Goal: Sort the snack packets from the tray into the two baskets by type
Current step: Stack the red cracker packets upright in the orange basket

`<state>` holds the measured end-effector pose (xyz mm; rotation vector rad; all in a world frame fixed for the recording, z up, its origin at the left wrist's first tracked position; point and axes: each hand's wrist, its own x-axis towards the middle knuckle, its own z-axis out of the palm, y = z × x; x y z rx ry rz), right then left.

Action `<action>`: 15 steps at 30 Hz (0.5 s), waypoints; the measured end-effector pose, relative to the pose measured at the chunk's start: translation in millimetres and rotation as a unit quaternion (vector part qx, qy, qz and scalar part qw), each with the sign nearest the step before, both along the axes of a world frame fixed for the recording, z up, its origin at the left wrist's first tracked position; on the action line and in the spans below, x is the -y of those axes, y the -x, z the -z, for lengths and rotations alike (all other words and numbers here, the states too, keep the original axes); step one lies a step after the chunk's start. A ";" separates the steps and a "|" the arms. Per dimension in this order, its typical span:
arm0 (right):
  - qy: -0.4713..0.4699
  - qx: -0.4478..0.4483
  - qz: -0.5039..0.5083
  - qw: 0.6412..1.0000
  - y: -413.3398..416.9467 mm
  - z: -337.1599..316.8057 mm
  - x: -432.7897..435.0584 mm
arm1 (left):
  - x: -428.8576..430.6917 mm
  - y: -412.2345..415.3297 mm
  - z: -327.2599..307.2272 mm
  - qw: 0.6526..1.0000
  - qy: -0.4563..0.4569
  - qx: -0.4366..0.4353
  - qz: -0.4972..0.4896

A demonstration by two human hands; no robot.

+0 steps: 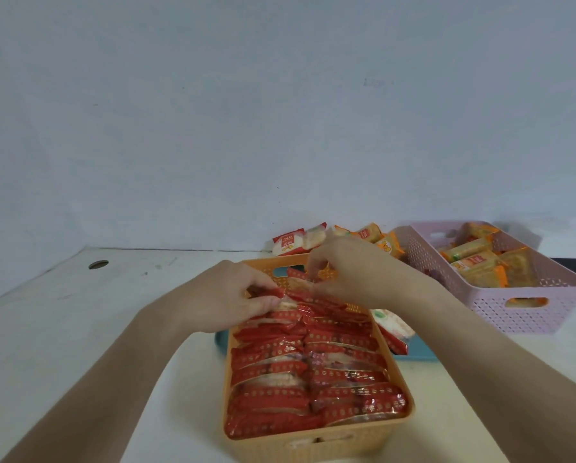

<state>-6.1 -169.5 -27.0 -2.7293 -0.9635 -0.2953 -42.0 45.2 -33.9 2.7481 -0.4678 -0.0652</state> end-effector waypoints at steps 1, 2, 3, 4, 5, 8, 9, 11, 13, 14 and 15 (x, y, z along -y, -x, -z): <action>0.029 0.000 -0.001 1.000 0.0 1.0 -3.0 | 0.7 0.8 0.0 1.000 -0.005 -0.003 0.005; 0.059 -0.004 0.002 0.998 -0.4 2.5 -6.2 | 1.9 1.4 -0.2 1.000 -0.010 -0.008 0.010; 0.083 -0.014 0.008 0.996 -1.0 3.1 -8.6 | 3.2 2.2 -0.2 1.000 -0.013 -0.013 0.013; 0.100 -0.029 0.012 0.995 -2.6 3.6 -10.3 | 4.9 3.2 -0.5 1.000 -0.018 -0.016 0.014; 0.114 -0.041 0.013 0.993 -3.3 2.5 -12.2 | 6.2 3.8 -0.7 0.999 -0.027 -0.013 0.015; 0.173 -0.042 0.019 0.984 -3.1 -3.2 -17.1 | 11.3 2.6 2.5 0.994 -0.096 0.034 0.027; 0.191 -0.035 0.022 0.981 -2.9 -4.7 -18.5 | 13.2 1.3 5.1 0.990 -0.128 0.059 0.029; 0.215 -0.017 0.025 0.976 -3.6 -4.7 -21.1 | 18.2 -1.6 11.9 0.975 -0.195 0.108 0.025; 0.222 -0.015 0.026 0.975 -4.0 -3.0 -24.3 | 22.6 -3.2 17.6 0.964 -0.226 0.138 0.022; 0.215 -0.021 0.027 0.976 -4.6 -3.2 -25.5 | 22.9 -3.9 17.8 0.964 -0.227 0.140 0.023; 0.199 -0.026 0.026 0.979 -5.9 -3.8 -25.7 | 21.7 -4.2 16.8 0.967 -0.216 0.132 0.021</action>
